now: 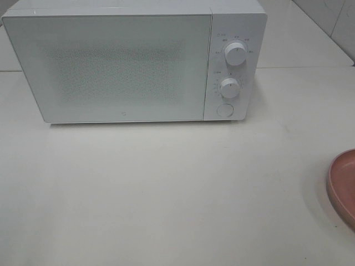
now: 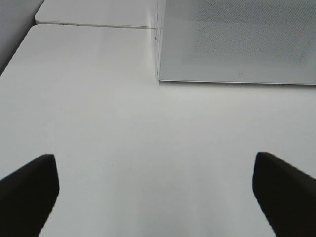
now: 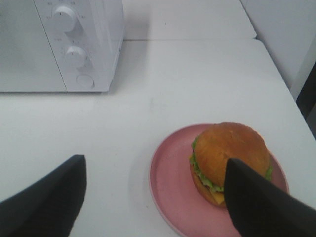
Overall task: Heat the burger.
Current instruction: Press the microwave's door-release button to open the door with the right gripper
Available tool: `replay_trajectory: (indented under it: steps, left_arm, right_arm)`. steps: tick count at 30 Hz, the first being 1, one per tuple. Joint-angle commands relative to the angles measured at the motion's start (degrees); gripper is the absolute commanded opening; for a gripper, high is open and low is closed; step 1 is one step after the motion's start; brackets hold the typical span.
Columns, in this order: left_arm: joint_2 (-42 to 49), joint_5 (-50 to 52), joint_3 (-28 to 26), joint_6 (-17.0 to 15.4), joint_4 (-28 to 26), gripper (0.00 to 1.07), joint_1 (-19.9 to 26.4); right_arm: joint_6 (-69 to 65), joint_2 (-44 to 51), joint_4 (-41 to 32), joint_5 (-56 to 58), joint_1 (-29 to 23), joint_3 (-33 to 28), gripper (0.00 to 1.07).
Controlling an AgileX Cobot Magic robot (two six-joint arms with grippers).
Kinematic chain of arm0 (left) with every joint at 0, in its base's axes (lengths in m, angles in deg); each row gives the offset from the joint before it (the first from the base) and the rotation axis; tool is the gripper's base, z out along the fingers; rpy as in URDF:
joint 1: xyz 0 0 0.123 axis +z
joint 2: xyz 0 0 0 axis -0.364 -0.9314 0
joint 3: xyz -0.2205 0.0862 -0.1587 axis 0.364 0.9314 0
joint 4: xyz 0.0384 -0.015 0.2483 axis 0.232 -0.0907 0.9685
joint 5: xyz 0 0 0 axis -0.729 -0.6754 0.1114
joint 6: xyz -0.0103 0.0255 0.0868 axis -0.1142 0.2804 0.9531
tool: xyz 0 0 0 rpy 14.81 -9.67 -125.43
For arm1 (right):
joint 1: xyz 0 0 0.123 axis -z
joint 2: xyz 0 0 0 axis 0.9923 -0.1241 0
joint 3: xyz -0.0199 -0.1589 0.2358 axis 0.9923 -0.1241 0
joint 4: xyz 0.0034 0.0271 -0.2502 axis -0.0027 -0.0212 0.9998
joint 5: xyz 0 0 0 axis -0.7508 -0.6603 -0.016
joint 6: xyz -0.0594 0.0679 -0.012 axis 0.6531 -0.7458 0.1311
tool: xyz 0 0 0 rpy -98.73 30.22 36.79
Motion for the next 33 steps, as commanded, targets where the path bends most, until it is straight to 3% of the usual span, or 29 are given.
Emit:
replay_trajectory:
  steps: [1, 13, 33]
  left_arm:
    - [1.38, 0.46, 0.17, 0.11, -0.34, 1.0, -0.29]
    - [1.38, 0.46, 0.17, 0.11, -0.34, 1.0, -0.29]
    - [1.38, 0.46, 0.17, 0.11, -0.34, 1.0, -0.29]
  right_arm:
    - [-0.06, 0.86, 0.11, -1.72, 0.29, 1.38, 0.75]
    - [-0.06, -11.4, 0.17, -7.68, 0.29, 1.26, 0.75]
    - [-0.06, -21.31, 0.11, -32.09, 0.29, -8.77, 0.75]
